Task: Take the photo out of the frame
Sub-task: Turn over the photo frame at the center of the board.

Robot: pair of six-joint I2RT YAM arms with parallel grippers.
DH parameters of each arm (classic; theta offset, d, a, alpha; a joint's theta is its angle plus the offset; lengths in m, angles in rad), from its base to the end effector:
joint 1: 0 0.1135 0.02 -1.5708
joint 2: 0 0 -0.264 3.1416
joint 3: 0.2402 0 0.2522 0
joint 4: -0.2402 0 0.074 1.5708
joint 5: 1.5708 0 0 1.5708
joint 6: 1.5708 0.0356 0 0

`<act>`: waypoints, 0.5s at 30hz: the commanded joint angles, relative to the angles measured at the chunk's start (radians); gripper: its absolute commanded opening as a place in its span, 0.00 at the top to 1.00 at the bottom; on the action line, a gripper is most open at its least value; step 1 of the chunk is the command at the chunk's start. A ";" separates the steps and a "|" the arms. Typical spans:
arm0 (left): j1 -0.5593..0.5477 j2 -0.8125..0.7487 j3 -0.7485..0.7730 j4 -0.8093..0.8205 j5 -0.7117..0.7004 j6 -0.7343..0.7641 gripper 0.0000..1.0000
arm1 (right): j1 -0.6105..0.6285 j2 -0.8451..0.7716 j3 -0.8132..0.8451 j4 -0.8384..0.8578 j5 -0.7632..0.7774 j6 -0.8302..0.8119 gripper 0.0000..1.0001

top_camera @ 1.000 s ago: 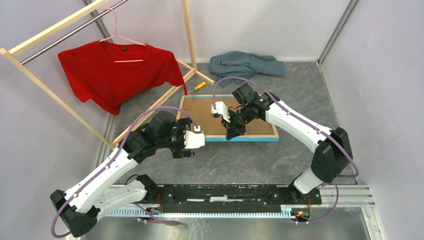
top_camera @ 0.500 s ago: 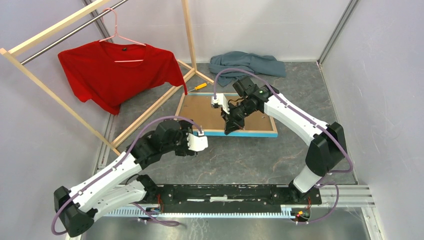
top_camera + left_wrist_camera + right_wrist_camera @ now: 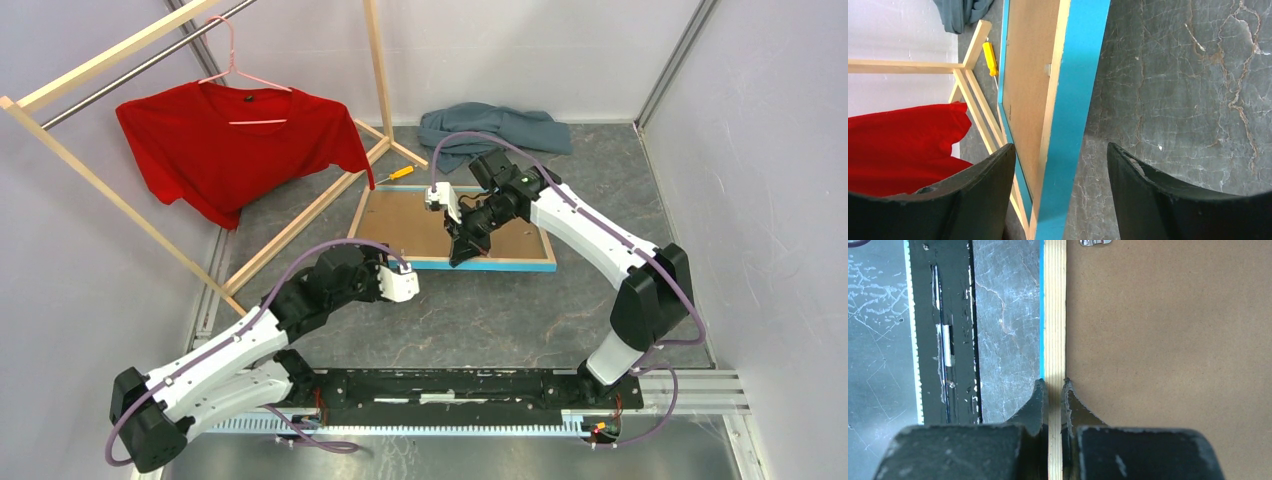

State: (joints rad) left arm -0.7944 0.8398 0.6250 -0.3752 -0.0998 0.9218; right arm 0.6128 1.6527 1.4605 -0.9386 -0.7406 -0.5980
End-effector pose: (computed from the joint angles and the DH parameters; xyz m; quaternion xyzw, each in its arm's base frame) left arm 0.1334 -0.1308 0.2556 0.6512 0.5939 0.0739 0.4666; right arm 0.2612 0.2130 0.2980 -0.5827 0.7031 0.3547 0.2008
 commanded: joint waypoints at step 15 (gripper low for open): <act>-0.014 0.074 -0.037 0.142 -0.005 0.041 0.49 | -0.008 -0.050 0.047 0.020 -0.094 -0.016 1.00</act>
State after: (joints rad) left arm -0.8009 0.8982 0.5968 -0.2932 -0.1055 0.9260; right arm 0.6075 1.6527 1.4696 -0.9520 -0.7517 -0.6029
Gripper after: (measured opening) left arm 0.545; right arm 0.049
